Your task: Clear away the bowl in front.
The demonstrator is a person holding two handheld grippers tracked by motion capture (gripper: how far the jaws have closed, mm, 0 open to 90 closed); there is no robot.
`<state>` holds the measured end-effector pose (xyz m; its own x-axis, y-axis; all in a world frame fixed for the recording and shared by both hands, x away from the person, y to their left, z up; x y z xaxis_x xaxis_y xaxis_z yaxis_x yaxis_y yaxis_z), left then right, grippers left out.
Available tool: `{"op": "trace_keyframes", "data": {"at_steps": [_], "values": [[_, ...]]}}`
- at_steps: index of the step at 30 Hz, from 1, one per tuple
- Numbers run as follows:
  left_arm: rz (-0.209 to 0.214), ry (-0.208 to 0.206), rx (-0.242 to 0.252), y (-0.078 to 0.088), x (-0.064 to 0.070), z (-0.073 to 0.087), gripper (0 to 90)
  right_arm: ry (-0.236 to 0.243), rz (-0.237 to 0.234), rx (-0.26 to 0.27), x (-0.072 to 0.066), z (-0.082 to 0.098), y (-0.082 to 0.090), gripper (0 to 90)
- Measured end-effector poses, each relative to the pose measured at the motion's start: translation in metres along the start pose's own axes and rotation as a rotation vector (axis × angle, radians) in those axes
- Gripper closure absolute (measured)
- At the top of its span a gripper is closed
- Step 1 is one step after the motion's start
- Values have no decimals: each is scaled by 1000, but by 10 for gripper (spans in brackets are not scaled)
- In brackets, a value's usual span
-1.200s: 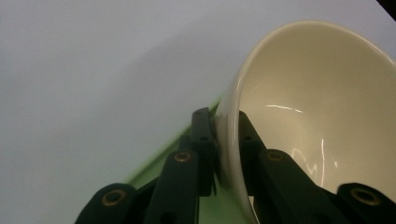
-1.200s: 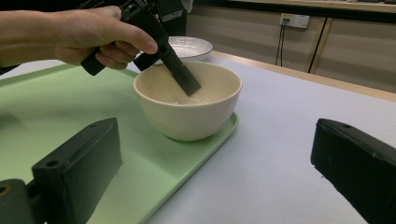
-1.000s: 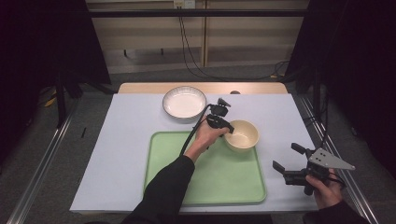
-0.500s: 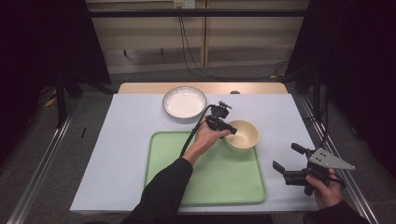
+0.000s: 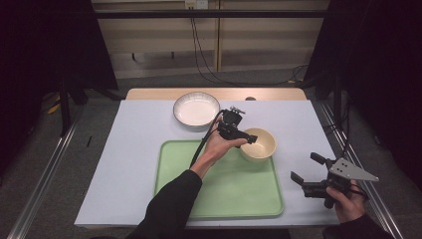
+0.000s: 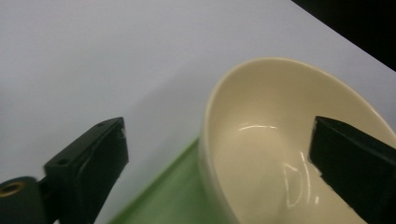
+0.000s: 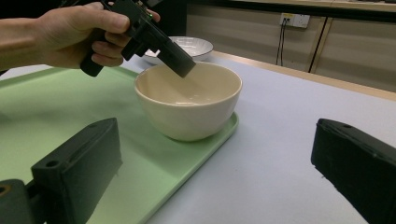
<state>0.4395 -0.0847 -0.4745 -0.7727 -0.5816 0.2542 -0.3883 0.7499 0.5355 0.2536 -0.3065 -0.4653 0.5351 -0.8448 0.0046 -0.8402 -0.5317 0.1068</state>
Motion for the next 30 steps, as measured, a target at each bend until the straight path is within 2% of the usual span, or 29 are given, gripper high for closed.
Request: {"op": "trace_keyframes", "data": {"at_steps": [1, 5, 6, 8, 9, 11, 12, 13, 14, 16, 19, 21, 27, 29, 30], "values": [[-24, -3, 13, 3, -3, 1, 28, 1, 2, -2, 0, 0, 0, 14], [-36, -13, 26, 10, -8, 1, 32, 0, 1, -3, 0, 0, 0, 14], [-38, -9, 30, 12, -9, 1, 32, -5, 1, -4, 0, 0, 0, 14], [-43, 14, 72, 20, -11, -1, 31, -5, 1, -3, 0, 0, 0, 14], [-43, 14, 72, 20, -11, -1, 30, -1, 2, -3, 0, 0, 0, 14], [-73, -32, 90, 27, -13, -1, 27, -5, 0, -4, 0, 0, 0, 14], [-100, -43, 116, 33, -15, -2, 30, -7, -2, -6, 0, 0, 1, 14], [-100, -43, 116, 33, -15, -2, 36, -7, -2, -6, 0, 0, 1, 14], [-120, -52, 158, 41, -17, -5, 32, -4, 2, -5, 0, 0, 0, 14], [-121, -55, 164, 44, -18, -5, 28, -6, 2, -4, 0, 0, 0, 14], [-135, -85, 178, 57, -19, -4, 30, -5, 3, -4, 0, 0, 0, 14], [-136, -84, 192, 60, -20, -4, 32, -6, 0, -5, 0, 0, 1, 14], [-169, -86, 212, 79, -27, 0, 29, -1, 1, 1, 0, -1, 0, 14], [-177, -98, 216, 85, -28, 3, 28, -5, 3, 0, 0, -1, 0, 14], [-198, -111, 222, 92, -31, 5, 26, -4, 2, 0, 0, -1, 0, 14]]}}
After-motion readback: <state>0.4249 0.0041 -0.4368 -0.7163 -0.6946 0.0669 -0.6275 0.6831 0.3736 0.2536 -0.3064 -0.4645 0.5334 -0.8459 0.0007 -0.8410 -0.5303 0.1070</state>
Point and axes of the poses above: each handheld gripper's, and its own axes: y roughly backward along the jaws, z roughly out of its underside, x roughly to its right, the point moved 5 cm from there along -y, roughly forward along the jaws, and after that the axes turned 9 degrees about x, right-handed, at the moved point
